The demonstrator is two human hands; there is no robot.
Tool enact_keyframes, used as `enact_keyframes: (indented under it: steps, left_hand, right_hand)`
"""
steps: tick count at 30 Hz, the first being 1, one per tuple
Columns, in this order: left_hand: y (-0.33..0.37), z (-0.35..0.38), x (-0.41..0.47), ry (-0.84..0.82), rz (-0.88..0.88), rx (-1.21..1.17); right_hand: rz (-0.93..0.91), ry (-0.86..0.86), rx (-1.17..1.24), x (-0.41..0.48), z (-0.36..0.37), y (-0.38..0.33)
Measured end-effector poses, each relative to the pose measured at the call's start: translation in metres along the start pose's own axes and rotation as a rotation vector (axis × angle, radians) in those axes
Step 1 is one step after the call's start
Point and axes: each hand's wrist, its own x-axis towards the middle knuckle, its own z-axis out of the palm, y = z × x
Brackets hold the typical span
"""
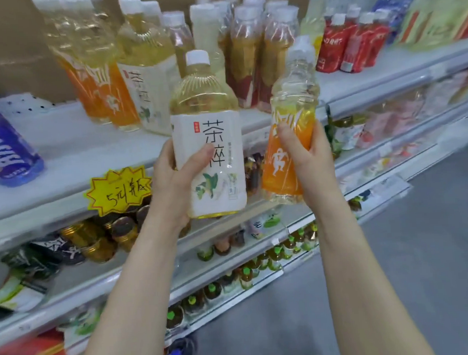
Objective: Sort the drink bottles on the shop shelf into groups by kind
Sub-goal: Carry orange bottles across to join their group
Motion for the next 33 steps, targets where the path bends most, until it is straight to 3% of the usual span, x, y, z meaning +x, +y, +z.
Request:
enact_keyframes:
  steps: [14,23,33]
  left_hand:
    - [-0.119,0.289,0.027,-0.196,-0.16,-0.071]
    - [-0.173,0.425,0.087,-0.317,-0.174,-0.024]
    - [-0.206,0.592,0.19,-0.45,-0.164,-0.024]
  right_hand:
    - [-0.015,0.152,-0.156,0.105,-0.28,0.023]
    - [0.042,0.316,-0.14,0.187,-0.399,0.053]
    - [0.004,0.417,-0.192,0.335,-0.506,0.064]
